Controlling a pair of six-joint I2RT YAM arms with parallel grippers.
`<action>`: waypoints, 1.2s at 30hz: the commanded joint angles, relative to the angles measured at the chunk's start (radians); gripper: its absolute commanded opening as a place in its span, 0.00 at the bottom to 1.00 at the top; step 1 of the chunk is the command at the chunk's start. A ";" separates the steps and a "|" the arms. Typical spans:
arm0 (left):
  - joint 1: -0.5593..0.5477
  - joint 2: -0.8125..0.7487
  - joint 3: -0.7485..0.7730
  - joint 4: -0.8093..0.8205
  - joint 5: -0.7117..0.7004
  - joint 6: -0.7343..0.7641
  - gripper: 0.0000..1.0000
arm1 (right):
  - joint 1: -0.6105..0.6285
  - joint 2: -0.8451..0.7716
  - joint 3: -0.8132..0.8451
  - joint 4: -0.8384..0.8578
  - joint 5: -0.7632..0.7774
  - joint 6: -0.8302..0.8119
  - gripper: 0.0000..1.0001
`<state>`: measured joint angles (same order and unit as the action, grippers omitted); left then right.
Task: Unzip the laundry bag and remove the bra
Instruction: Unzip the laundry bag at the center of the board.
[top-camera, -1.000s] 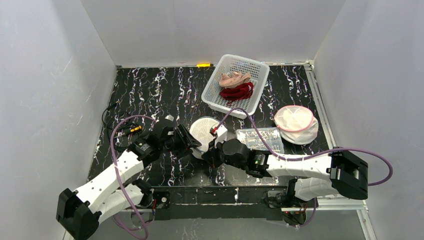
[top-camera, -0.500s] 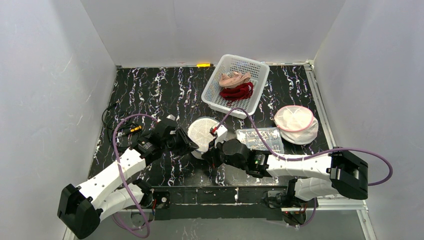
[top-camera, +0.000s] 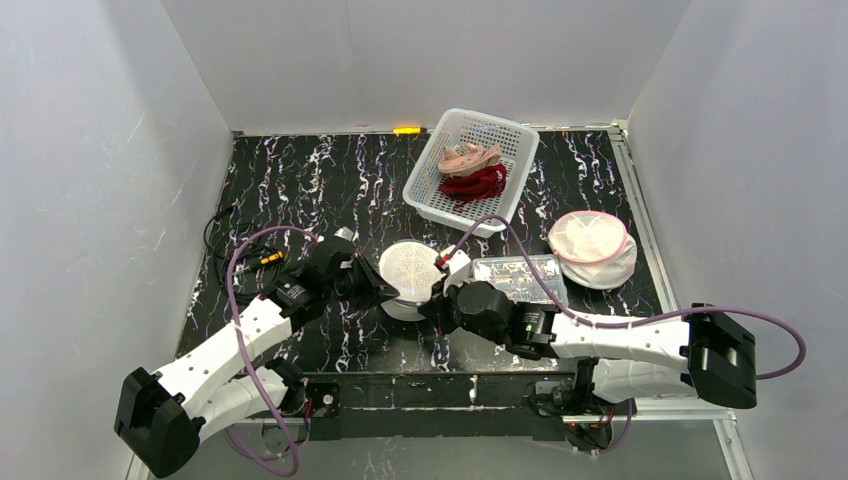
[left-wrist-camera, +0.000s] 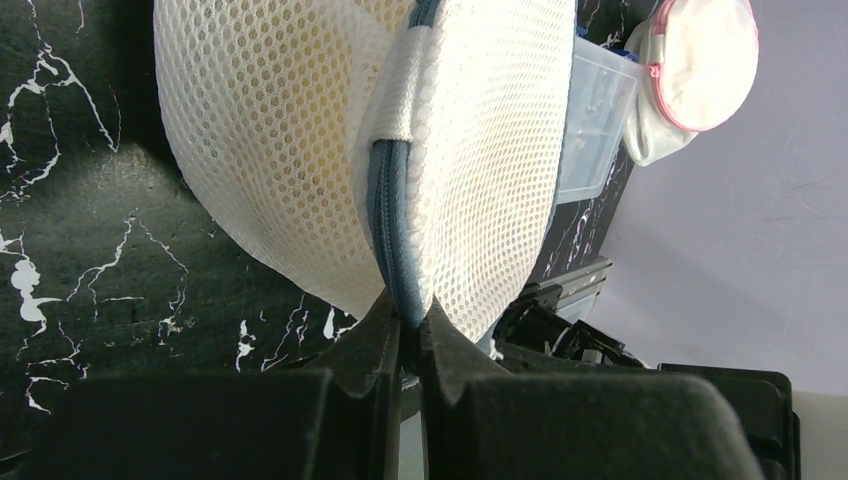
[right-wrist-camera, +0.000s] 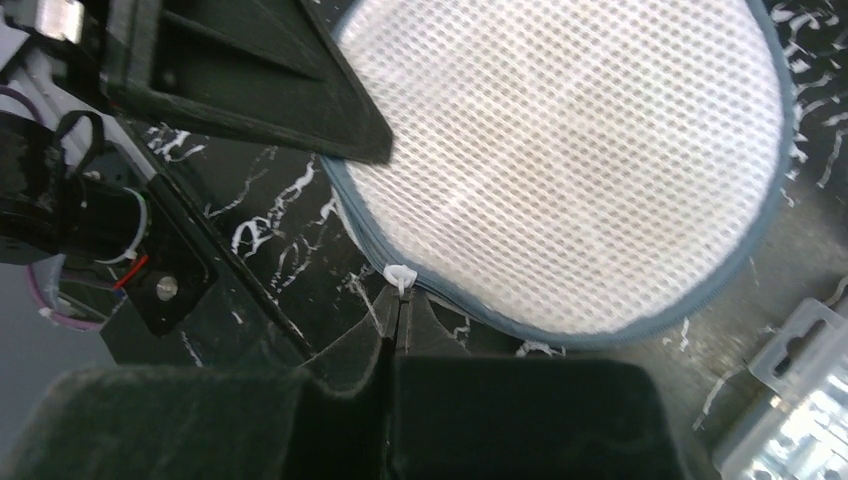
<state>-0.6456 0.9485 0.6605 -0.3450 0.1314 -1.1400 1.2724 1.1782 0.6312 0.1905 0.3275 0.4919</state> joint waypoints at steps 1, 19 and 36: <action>0.004 -0.001 0.002 -0.048 -0.038 0.051 0.00 | 0.004 -0.058 -0.035 -0.060 0.117 0.016 0.01; 0.007 0.210 0.160 -0.022 0.079 0.268 0.00 | 0.005 -0.124 -0.084 -0.056 0.080 0.008 0.01; 0.000 -0.098 0.091 -0.266 0.013 0.113 0.70 | 0.005 -0.016 -0.006 0.057 -0.009 0.009 0.01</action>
<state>-0.6426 0.9451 0.8257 -0.5343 0.1471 -0.9203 1.2766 1.1286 0.5617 0.1467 0.3561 0.5022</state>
